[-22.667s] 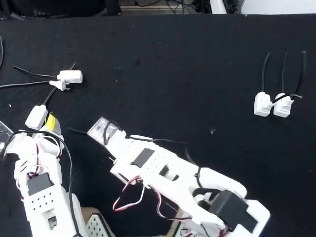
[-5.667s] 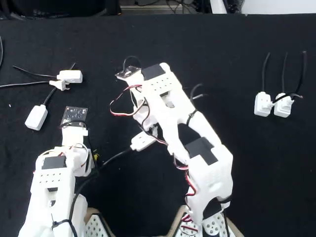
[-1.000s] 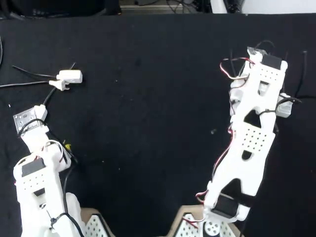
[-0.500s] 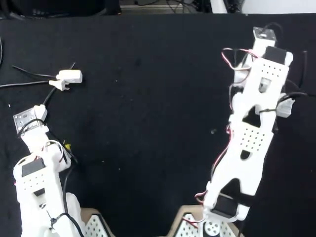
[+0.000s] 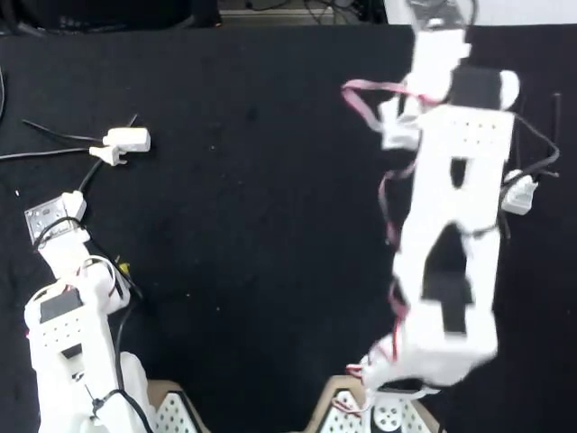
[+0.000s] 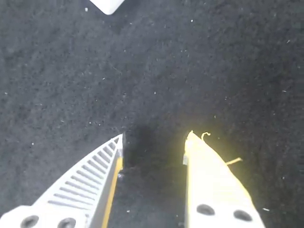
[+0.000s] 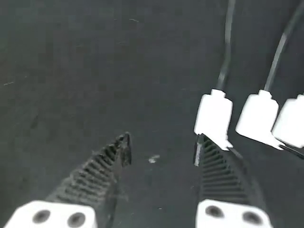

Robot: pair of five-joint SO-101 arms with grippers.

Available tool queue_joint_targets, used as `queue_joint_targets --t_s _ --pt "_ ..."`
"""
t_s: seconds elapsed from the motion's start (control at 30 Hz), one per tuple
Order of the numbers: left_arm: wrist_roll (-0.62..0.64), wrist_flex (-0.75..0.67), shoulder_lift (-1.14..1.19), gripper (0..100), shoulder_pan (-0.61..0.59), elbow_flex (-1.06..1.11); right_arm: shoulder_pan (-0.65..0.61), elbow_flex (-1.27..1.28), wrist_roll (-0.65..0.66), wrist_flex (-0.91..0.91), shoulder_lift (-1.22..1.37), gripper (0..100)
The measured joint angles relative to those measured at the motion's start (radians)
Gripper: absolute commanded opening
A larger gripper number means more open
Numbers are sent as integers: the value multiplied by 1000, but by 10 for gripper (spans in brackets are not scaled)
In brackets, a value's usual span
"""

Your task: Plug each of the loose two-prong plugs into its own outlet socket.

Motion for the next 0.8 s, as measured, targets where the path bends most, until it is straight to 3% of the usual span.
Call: queue_joint_targets --t_s 0.17,0.33,0.53,0.63,0.8 --pt "0 0 0 209 0 0 -181 358 0 -104 -213 198" --pt "0 0 0 209 0 0 -244 697 -2 -319 -238 198" --pt "0 0 0 211 0 0 -377 937 -20 -457 -239 197" --pt "-8 0 0 209 0 -5 -428 1073 -60 -614 -241 190" --pt "-166 14 0 213 0 -104 -497 1304 -72 -895 -241 80"
